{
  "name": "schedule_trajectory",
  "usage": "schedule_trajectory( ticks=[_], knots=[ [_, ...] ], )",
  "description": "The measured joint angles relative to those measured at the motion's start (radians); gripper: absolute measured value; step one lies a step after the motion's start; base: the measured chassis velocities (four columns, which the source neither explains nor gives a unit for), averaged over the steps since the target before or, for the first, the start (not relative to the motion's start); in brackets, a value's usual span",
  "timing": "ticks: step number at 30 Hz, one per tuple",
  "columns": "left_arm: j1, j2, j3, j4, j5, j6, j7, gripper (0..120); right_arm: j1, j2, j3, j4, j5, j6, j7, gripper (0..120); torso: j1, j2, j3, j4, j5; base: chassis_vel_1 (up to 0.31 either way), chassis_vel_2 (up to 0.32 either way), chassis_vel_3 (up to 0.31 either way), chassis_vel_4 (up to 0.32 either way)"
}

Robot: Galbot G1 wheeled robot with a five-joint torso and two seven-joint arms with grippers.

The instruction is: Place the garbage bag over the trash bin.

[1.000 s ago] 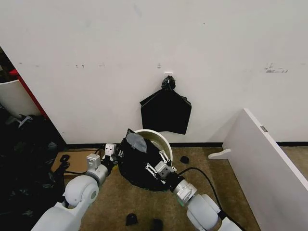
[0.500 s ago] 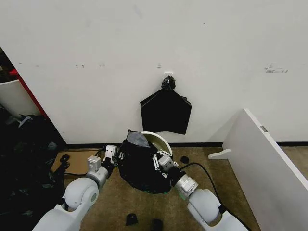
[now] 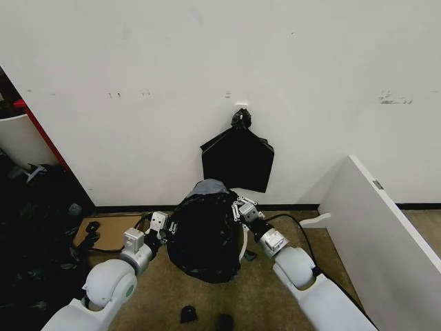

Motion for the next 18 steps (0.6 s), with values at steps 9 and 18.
schedule_trajectory(
  ticks=[9, 18],
  knots=[
    [-0.013, -0.002, -0.023, 0.009, -0.010, -0.036, 0.047, 1, -0.006, -0.038, 0.022, -0.021, 0.036, 0.000, 0.000, 0, 0.000, 0.000, 0.000, -0.0002, -0.0001, 0.000, 0.000, 0.000, 0.000],
    [-0.065, -0.001, -0.033, 0.029, -0.096, -0.030, 0.060, 1, -0.028, -0.062, 0.044, -0.091, 0.172, 0.156, -0.218, 0, 0.000, 0.000, 0.000, -0.0005, 0.0000, 0.000, 0.000, 0.000, 0.000]
  ],
)
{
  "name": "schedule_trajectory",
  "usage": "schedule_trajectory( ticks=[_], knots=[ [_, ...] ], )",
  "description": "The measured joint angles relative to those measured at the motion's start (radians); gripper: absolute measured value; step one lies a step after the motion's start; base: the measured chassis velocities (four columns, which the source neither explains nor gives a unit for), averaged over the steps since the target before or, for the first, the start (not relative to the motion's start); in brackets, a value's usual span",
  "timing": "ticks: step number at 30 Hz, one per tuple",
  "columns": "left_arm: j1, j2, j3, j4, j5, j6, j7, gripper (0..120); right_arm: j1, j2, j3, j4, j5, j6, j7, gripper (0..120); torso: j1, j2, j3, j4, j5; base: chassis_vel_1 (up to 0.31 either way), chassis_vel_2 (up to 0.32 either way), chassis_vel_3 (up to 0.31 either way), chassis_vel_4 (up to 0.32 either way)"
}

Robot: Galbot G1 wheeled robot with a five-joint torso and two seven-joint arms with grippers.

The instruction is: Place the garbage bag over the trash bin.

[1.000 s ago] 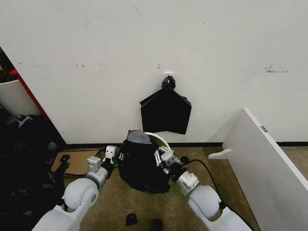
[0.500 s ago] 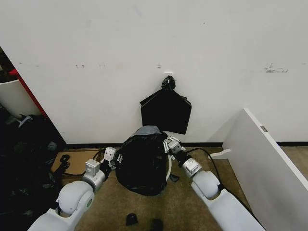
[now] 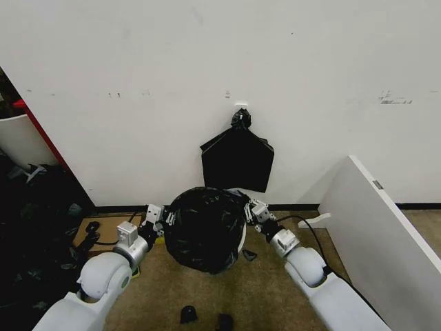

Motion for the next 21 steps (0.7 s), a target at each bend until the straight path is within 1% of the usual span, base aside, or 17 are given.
schedule_trajectory(
  ticks=[2, 5, 7, 9, 10, 14, 16, 17, 21],
  knots=[
    [-0.003, 0.008, -0.003, -0.007, -0.030, 0.016, 0.009, 1, 0.010, 0.009, 0.008, -0.046, 0.027, 0.059, -0.050, 0, 0.000, 0.000, 0.000, 0.0000, 0.0000, 0.000, 0.000, 0.000, 0.000],
    [-0.003, 0.011, -0.004, -0.013, -0.045, 0.026, 0.015, 1, 0.019, 0.017, 0.010, -0.074, 0.035, 0.088, -0.065, 0, 0.000, 0.000, 0.000, 0.0000, 0.0000, 0.000, 0.000, 0.000, 0.000],
    [-0.002, 0.018, -0.008, -0.027, -0.072, 0.057, 0.026, 1, 0.043, 0.043, 0.011, -0.142, 0.041, 0.151, -0.076, 0, 0.000, 0.000, 0.000, 0.0002, 0.0001, 0.000, 0.000, 0.000, 0.000],
    [0.000, 0.021, -0.012, -0.037, -0.099, 0.087, 0.025, 1, 0.064, 0.069, 0.009, -0.196, 0.040, 0.194, -0.069, 0, 0.000, 0.000, 0.000, 0.0003, -0.0001, 0.000, 0.000, 0.000, 0.000],
    [0.000, 0.021, -0.012, -0.037, -0.099, 0.087, 0.025, 1, 0.064, 0.069, 0.009, -0.196, 0.040, 0.194, -0.069, 0, 0.000, 0.000, 0.000, 0.0003, -0.0001, 0.000, 0.000, 0.000, 0.000],
    [-0.002, 0.023, -0.018, -0.045, -0.162, 0.134, 0.007, 1, 0.083, 0.111, -0.003, -0.239, 0.033, 0.229, 0.010, 0, 0.000, 0.000, 0.000, 0.0003, -0.0001, 0.000, 0.000, 0.000, 0.000],
    [-0.008, 0.022, -0.020, -0.041, -0.186, 0.143, -0.007, 1, 0.084, 0.127, -0.010, -0.241, 0.028, 0.237, 0.072, 8, 0.000, 0.000, 0.000, 0.0002, 0.0000, 0.000, 0.000, 0.000, 0.000],
    [-0.008, 0.022, -0.020, -0.041, -0.186, 0.143, -0.007, 1, 0.084, 0.127, -0.010, -0.241, 0.028, 0.237, 0.072, 8, 0.000, 0.000, 0.000, 0.0002, 0.0000, 0.000, 0.000, 0.000, 0.000],
    [-0.024, 0.006, -0.019, -0.012, -0.218, 0.142, -0.039, 1, 0.070, 0.135, -0.015, -0.220, 0.039, 0.229, 0.203, 25, 0.000, 0.000, 0.000, 0.0002, -0.0001, 0.000, 0.000, 0.000, 0.000]
  ],
)
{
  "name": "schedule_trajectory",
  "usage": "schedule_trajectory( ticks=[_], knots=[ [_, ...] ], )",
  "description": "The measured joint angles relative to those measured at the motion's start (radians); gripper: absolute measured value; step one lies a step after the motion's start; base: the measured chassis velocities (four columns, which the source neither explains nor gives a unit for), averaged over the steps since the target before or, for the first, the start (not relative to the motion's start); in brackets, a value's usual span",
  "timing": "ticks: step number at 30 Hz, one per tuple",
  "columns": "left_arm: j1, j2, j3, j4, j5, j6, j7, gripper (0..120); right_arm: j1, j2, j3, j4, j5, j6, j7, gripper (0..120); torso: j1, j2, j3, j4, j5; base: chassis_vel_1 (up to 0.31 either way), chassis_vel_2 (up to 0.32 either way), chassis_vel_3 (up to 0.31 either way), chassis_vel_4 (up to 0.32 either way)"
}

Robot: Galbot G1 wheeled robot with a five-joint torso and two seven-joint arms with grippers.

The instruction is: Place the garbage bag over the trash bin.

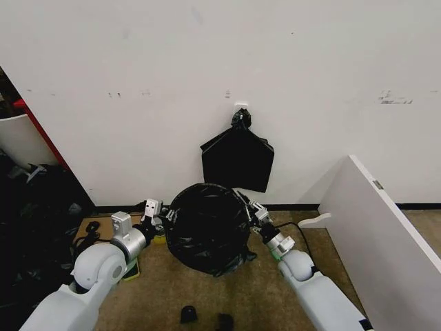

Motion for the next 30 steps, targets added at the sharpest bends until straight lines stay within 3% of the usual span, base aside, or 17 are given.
schedule_trajectory(
  ticks=[5, 11, 15, 18, 20, 22, 24, 27, 30],
  knots=[
    [-0.014, -0.022, 0.002, 0.036, -0.005, -0.024, -0.012, 1, -0.051, -0.028, 0.003, 0.084, 0.071, -0.065, 0.089, 39, 0.000, 0.000, 0.000, -0.0002, 0.0000, 0.000, 0.000, 0.000, 0.000],
    [-0.033, -0.036, 0.003, 0.094, 0.000, -0.061, -0.019, 1, -0.165, -0.070, -0.019, 0.317, 0.194, -0.350, 0.397, 67, 0.000, 0.000, 0.000, -0.0003, 0.0000, 0.000, 0.000, 0.000, 0.000],
    [-0.040, -0.034, -0.001, 0.109, 0.001, -0.075, -0.025, 1, -0.192, -0.072, -0.027, 0.402, 0.302, -0.442, 0.500, 79, 0.000, 0.000, 0.000, -0.0001, -0.0001, 0.000, 0.000, 0.000, 0.000],
    [-0.037, -0.030, 0.006, 0.110, 0.004, -0.073, -0.022, 1, -0.189, -0.073, -0.027, 0.414, 0.339, -0.448, 0.473, 88, 0.000, 0.000, 0.000, 0.0003, 0.0011, 0.000, 0.000, 0.000, 0.000],
    [-0.033, -0.029, 0.012, 0.110, 0.015, -0.073, -0.016, 1, -0.174, -0.078, -0.018, 0.392, 0.337, -0.424, 0.390, 94, 0.000, 0.000, 0.000, 0.0001, -0.0012, 0.000, 0.000, 0.000, 0.000],
    [-0.033, -0.033, 0.013, 0.110, 0.021, -0.075, -0.015, 1, -0.159, -0.083, -0.013, 0.372, 0.327, -0.412, 0.345, 99, 0.000, 0.000, 0.000, 0.0001, 0.0012, 0.000, 0.000, 0.000, 0.000],
    [-0.038, -0.039, 0.012, 0.110, 0.019, -0.080, -0.021, 1, -0.161, -0.092, -0.014, 0.390, 0.368, -0.421, 0.352, 100, 0.000, 0.000, 0.000, 0.0003, -0.0005, 0.000, 0.000, 0.000, 0.000],
    [-0.047, -0.045, 0.006, 0.113, 0.004, -0.085, -0.033, 1, -0.187, -0.103, -0.018, 0.432, 0.431, -0.423, 0.348, 100, 0.000, 0.000, 0.000, 0.0001, 0.0001, 0.000, 0.000, 0.000, 0.000],
    [-0.059, -0.053, -0.002, 0.118, -0.015, -0.087, -0.045, 1, -0.260, -0.126, -0.019, 0.511, 0.551, -0.411, 0.261, 100, 0.000, 0.000, 0.000, 0.0000, 0.0003, 0.000, 0.000, 0.000, 0.000]
  ],
)
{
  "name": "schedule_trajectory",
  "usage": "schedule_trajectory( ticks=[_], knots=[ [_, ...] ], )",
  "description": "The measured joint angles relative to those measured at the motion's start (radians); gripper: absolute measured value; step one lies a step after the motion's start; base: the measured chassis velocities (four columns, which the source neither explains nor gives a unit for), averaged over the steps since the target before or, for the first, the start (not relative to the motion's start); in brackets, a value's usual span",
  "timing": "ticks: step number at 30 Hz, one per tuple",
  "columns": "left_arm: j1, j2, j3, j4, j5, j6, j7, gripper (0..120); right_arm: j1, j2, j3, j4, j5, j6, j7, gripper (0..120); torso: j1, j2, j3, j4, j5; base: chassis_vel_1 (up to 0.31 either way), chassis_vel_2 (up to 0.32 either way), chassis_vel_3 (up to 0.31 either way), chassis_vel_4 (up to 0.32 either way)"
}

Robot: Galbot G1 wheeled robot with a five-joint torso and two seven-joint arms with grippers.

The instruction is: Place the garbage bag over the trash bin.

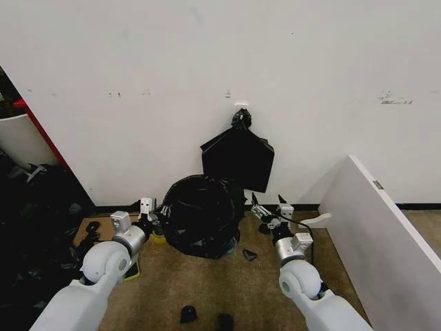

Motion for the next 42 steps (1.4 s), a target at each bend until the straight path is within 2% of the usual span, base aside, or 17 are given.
schedule_trajectory(
  ticks=[3, 4, 7, 10, 14, 18, 20, 21, 26, 29, 30, 32, 33, 35, 36, 40, 42],
  knots=[
    [-0.008, -0.007, -0.005, 0.008, -0.017, 0.000, -0.004, 1, -0.106, -0.023, 0.008, 0.072, 0.135, 0.053, -0.200, 100, 0.000, 0.000, 0.000, -0.0003, -0.0004, 0.000, 0.000, 0.000, 0.000],
    [-0.008, -0.007, -0.005, 0.008, -0.017, 0.000, -0.004, 1, -0.106, -0.023, 0.008, 0.072, 0.135, 0.053, -0.200, 100, 0.000, 0.000, 0.000, -0.0003, -0.0004, 0.000, 0.000, 0.000, 0.000],
    [-0.002, -0.009, -0.014, 0.008, -0.035, 0.002, -0.007, 1, -0.174, -0.037, 0.015, 0.081, 0.189, 0.088, -0.421, 100, 0.000, 0.000, 0.000, -0.0005, -0.0003, 0.000, 0.000, 0.000, 0.000],
    [0.009, -0.011, -0.016, -0.001, -0.039, 0.004, -0.008, 1, -0.192, -0.040, 0.003, 0.049, 0.158, 0.094, -0.506, 99, 0.000, 0.000, 0.000, 0.0003, -0.0002, 0.000, 0.000, 0.000, 0.000],
    [0.019, -0.015, -0.015, -0.015, -0.041, 0.006, -0.008, 1, -0.187, -0.025, -0.009, 0.014, 0.092, 0.094, -0.502, 93, 0.000, 0.000, 0.000, -0.0001, -0.0001, 0.000, 0.000, 0.000, 0.000],
    [0.030, -0.018, -0.011, -0.029, -0.038, 0.008, -0.006, 1, -0.167, -0.005, -0.014, -0.025, 0.021, 0.094, -0.466, 75, 0.000, 0.000, 0.000, 0.0002, -0.0001, 0.000, 0.000, 0.000, 0.000],
    [0.031, -0.019, -0.010, -0.030, -0.037, 0.009, -0.006, 1, -0.165, -0.004, -0.015, -0.030, 0.016, 0.094, -0.464, 72, 0.000, 0.000, 0.000, 0.0002, -0.0001, 0.000, 0.000, 0.000, 0.000],
    [0.031, -0.023, -0.008, -0.036, -0.036, 0.013, -0.007, 1, -0.164, -0.003, -0.015, -0.042, 0.006, 0.095, -0.463, 66, 0.000, 0.000, 0.000, 0.0001, -0.0002, 0.000, 0.000, 0.000, 0.000],
    [0.026, -0.034, -0.001, -0.049, -0.034, 0.024, -0.009, 1, -0.165, 0.001, -0.014, -0.075, 0.007, 0.117, -0.479, 47, 0.000, 0.000, 0.000, -0.0001, -0.0001, 0.000, 0.000, 0.000, 0.000],
    [0.026, -0.034, 0.000, -0.049, -0.034, 0.024, -0.009, 1, -0.167, 0.001, -0.013, -0.080, 0.015, 0.125, -0.488, 41, 0.000, 0.000, 0.000, 0.0000, -0.0002, 0.000, 0.000, 0.000, 0.000],
    [0.026, -0.034, 0.000, -0.049, -0.033, 0.024, -0.009, 1, -0.169, 0.001, -0.011, -0.083, 0.020, 0.130, -0.494, 34, 0.000, 0.000, 0.000, 0.0001, -0.0002, 0.000, 0.000, 0.000, 0.000],
    [0.027, -0.033, 0.000, -0.049, -0.033, 0.024, -0.009, 1, -0.174, 0.001, -0.008, -0.086, 0.028, 0.141, -0.505, 29, 0.000, 0.000, 0.000, 0.0000, -0.0003, 0.000, 0.000, 0.000, 0.000],
    [0.028, -0.032, 0.001, -0.048, -0.033, 0.024, -0.009, 1, -0.177, 0.001, -0.005, -0.091, 0.030, 0.149, -0.510, 20, 0.000, 0.000, 0.000, -0.0001, -0.0002, 0.000, 0.000, 0.000, 0.000],
    [0.030, -0.029, 0.001, -0.048, -0.032, 0.024, -0.009, 1, -0.177, 0.000, 0.001, -0.103, 0.030, 0.161, -0.511, 12, 0.000, 0.000, 0.000, 0.0000, -0.0003, 0.000, 0.000, 0.000, 0.000],
    [0.030, -0.029, 0.001, -0.048, -0.032, 0.024, -0.009, 1, -0.177, 0.000, 0.001, -0.103, 0.030, 0.161, -0.511, 12, 0.000, 0.000, 0.000, 0.0000, -0.0003, 0.000, 0.000, 0.000, 0.000],
    [0.036, -0.027, -0.002, -0.054, -0.032, 0.024, -0.008, 1, -0.166, 0.000, 0.010, -0.133, 0.028, 0.174, -0.500, 0, 0.000, 0.000, 0.000, 0.0004, -0.0002, 0.000, 0.000, 0.000, 0.000],
    [0.038, -0.026, -0.003, -0.059, -0.033, 0.024, -0.005, 1, -0.165, 0.000, 0.013, -0.143, 0.025, 0.176, -0.498, 0, 0.000, 0.000, 0.000, 0.0002, 0.0003, 0.000, 0.000, 0.000, 0.000]
  ],
)
